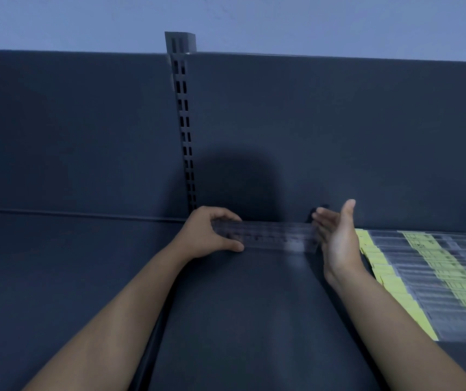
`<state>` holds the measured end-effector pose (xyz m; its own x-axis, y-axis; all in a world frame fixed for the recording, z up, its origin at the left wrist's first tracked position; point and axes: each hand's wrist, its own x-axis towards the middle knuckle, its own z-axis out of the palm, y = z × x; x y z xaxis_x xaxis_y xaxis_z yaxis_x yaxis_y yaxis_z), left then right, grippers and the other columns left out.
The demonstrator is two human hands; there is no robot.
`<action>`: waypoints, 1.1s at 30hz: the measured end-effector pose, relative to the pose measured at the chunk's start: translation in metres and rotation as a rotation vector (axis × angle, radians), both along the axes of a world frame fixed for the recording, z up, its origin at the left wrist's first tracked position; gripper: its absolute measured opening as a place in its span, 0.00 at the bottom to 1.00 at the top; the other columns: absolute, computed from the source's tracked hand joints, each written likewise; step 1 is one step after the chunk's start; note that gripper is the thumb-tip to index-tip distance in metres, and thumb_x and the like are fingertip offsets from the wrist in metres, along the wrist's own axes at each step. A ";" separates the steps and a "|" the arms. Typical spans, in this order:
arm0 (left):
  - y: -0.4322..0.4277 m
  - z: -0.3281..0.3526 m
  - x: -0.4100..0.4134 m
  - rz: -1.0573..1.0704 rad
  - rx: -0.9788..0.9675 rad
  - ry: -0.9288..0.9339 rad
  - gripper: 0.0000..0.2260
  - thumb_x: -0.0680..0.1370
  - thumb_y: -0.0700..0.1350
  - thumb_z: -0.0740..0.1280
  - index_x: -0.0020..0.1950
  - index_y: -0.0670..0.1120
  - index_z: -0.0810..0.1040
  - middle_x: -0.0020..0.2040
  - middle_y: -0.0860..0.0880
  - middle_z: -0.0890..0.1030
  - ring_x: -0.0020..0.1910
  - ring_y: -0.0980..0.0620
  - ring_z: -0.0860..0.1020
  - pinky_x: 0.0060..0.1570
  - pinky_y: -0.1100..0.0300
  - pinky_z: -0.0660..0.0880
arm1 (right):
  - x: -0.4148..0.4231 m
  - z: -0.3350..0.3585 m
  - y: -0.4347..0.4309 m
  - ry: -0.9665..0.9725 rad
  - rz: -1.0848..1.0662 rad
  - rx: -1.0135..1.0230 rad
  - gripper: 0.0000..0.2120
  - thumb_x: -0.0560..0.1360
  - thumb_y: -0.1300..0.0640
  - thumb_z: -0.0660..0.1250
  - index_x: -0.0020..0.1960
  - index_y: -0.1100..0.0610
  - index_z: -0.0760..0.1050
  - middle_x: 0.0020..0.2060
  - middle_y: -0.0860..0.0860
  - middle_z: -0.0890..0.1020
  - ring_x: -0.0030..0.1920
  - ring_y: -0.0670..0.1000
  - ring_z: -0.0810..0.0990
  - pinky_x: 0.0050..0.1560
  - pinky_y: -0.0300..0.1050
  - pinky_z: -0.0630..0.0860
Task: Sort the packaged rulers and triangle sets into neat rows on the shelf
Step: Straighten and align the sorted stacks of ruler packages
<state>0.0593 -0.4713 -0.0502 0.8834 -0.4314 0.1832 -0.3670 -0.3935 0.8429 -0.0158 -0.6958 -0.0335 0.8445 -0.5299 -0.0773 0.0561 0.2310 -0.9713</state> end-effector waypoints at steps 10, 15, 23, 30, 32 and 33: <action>0.002 0.002 0.000 -0.008 0.028 -0.007 0.19 0.60 0.46 0.83 0.48 0.51 0.83 0.46 0.57 0.84 0.48 0.61 0.81 0.52 0.64 0.77 | 0.001 -0.010 0.004 0.050 0.068 -0.063 0.32 0.78 0.35 0.43 0.49 0.53 0.79 0.54 0.50 0.81 0.62 0.50 0.74 0.71 0.52 0.60; -0.003 0.000 -0.002 0.014 -0.005 0.006 0.20 0.59 0.45 0.83 0.48 0.51 0.84 0.46 0.57 0.84 0.48 0.61 0.81 0.51 0.63 0.77 | 0.003 -0.015 0.004 0.066 0.071 -0.104 0.32 0.77 0.33 0.44 0.51 0.52 0.80 0.57 0.49 0.80 0.64 0.49 0.72 0.71 0.53 0.60; -0.015 0.004 -0.009 0.137 -0.450 0.141 0.15 0.67 0.52 0.76 0.46 0.42 0.84 0.44 0.50 0.85 0.46 0.58 0.82 0.49 0.66 0.75 | 0.004 -0.019 0.011 0.018 0.070 -0.218 0.10 0.77 0.49 0.65 0.46 0.56 0.76 0.45 0.46 0.80 0.53 0.47 0.77 0.59 0.43 0.69; -0.018 0.006 -0.007 0.403 -0.702 0.374 0.26 0.79 0.61 0.59 0.39 0.41 0.82 0.39 0.42 0.85 0.40 0.48 0.83 0.45 0.54 0.78 | 0.005 -0.022 0.013 0.025 0.021 -0.239 0.16 0.80 0.46 0.57 0.51 0.56 0.77 0.55 0.50 0.80 0.59 0.50 0.76 0.67 0.48 0.68; -0.018 0.006 -0.005 0.392 -0.661 0.364 0.27 0.79 0.62 0.58 0.39 0.42 0.82 0.39 0.42 0.85 0.41 0.47 0.83 0.49 0.51 0.78 | 0.005 -0.022 0.013 0.026 0.021 -0.248 0.16 0.80 0.45 0.57 0.50 0.55 0.77 0.54 0.49 0.80 0.58 0.49 0.76 0.65 0.47 0.69; -0.017 0.007 -0.004 0.367 -0.625 0.348 0.26 0.78 0.63 0.59 0.39 0.42 0.82 0.39 0.42 0.85 0.43 0.47 0.83 0.52 0.51 0.77 | 0.006 -0.021 0.013 0.031 0.021 -0.245 0.16 0.80 0.45 0.57 0.50 0.55 0.77 0.52 0.49 0.81 0.56 0.48 0.76 0.63 0.45 0.70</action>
<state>0.0551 -0.4887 -0.0433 0.9998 -0.0111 -0.0174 0.0188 0.1442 0.9894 -0.0102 -0.6827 -0.0548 0.8549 -0.5181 0.0256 0.0233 -0.0109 -0.9997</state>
